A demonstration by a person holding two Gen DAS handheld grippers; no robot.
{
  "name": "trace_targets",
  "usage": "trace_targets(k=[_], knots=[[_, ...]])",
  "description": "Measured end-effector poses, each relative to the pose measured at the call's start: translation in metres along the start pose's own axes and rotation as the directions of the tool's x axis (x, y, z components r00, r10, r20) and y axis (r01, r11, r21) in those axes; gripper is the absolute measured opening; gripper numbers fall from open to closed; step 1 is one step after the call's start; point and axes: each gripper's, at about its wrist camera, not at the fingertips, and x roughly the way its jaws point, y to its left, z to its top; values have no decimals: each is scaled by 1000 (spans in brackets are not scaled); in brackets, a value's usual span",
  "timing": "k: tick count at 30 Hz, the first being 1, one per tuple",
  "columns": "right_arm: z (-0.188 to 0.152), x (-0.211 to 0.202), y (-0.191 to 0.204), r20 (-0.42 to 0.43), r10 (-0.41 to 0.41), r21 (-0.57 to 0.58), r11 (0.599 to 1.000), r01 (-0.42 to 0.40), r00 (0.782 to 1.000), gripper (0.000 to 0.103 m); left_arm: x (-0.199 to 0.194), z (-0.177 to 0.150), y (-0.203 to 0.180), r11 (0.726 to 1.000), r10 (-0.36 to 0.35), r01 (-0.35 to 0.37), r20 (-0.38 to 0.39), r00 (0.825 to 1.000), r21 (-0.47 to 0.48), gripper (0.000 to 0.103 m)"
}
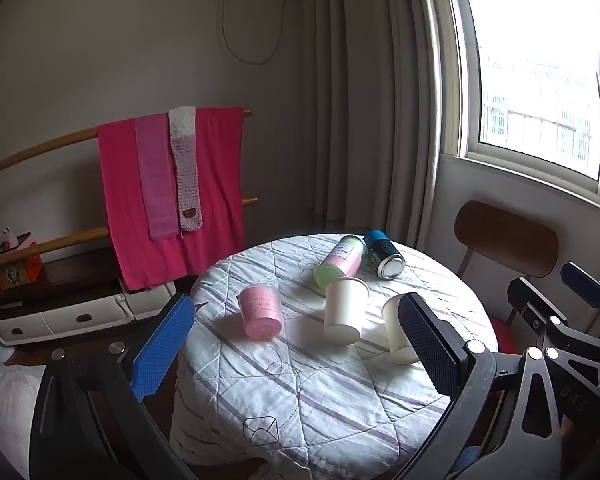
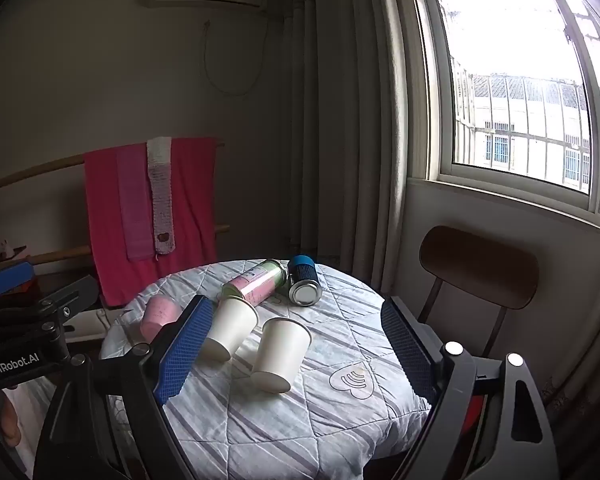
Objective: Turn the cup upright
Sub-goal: 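Move the left tool toward the pink translucent cup lying on its side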
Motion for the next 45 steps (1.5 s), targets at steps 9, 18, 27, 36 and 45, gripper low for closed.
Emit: trace_targets(k=[9,18,27,36,45], knots=[[-11,8,9,-15,3,-7,1000,-3,1000,87,8,-12,5,1000,-6,5,-22,1000,-8,103],[-14,17,9,-55,17,9,1000,-16,998,87,27,-17,10,1000,-23,24,-87,996,11,103],[-11,32,11,-98,40,18,999,-39,994,87,39,-16,14,1000,-23,24,-118,993,11,103],[-8,51,27,-143,71,2,997,-72,987,87,57,-14,22,1000,2,-1,-143,990,13,103],[-5,68,43,-174,89,-14,996,-93,981,87,74,-13,38,1000,24,-23,-176,984,8,103]])
